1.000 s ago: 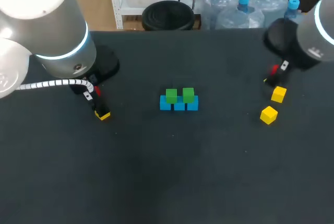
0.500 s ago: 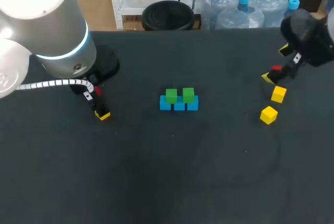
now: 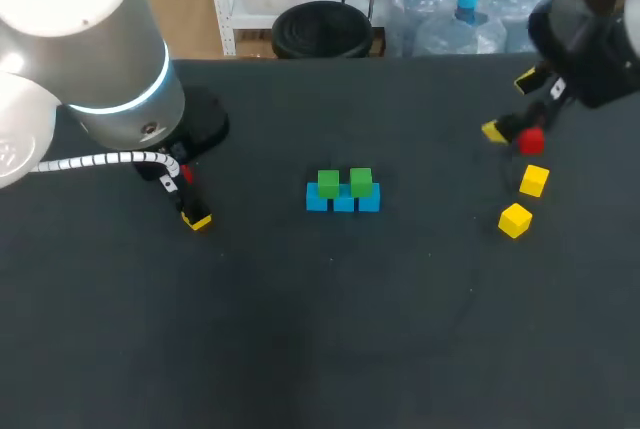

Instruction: Place the blue cubes, place green cubes on the blue cubes, place the yellow cubes on the green cubes, then place the red cubes on the yellow cubes, and place purple cube on the red cubes.

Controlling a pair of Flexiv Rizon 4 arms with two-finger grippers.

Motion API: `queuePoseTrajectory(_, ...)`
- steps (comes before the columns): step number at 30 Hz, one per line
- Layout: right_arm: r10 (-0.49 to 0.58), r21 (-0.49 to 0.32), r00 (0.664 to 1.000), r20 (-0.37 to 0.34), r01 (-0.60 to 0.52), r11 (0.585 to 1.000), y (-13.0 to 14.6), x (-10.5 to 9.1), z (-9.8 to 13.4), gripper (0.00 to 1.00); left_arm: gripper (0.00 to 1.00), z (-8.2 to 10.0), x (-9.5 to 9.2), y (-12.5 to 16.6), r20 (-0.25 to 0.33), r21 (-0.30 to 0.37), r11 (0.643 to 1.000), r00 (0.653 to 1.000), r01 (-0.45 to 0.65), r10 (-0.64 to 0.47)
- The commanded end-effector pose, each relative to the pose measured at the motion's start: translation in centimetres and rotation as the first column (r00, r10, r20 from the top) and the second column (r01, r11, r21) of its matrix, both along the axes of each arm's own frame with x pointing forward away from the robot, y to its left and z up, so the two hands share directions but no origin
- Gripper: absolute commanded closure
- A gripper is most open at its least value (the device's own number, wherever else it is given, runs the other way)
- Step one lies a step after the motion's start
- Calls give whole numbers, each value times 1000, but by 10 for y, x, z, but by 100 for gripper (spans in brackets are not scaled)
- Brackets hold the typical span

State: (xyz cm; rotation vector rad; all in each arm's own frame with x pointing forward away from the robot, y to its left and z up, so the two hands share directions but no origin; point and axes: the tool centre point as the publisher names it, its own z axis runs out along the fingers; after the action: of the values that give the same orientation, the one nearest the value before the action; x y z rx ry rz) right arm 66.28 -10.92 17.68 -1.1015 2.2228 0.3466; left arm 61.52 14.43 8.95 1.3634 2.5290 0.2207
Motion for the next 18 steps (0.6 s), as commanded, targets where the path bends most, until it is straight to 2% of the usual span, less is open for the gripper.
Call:
queuePoseTrajectory(1,-46,104,999,-6,46,993,-7,0,2,0,0,0,1,1,-4,-2,1000,1000,3,-3)
queuePoseTrajectory(3,-57,104,998,-8,57,993,-7,1,5,0,0,0,1,1,-4,-2,1000,1000,3,-3)
queuePoseTrajectory(4,-48,79,999,-8,49,996,-7,0,6,0,0,0,1,1,-4,-2,1000,1000,3,-3)
queuePoseTrajectory(9,43,-111,997,-57,-49,993,-12,-5,6,0,0,0,1,1,-4,-2,1000,1000,3,-3)
queuePoseTrajectory(13,133,-276,984,-118,-161,948,-21,-8,10,0,0,0,1,1,-4,-2,1000,1000,3,-3)
queuePoseTrajectory(18,183,-403,960,-214,-258,878,-37,-10,19,0,0,0,1,1,-4,-2,1000,1000,3,-3)
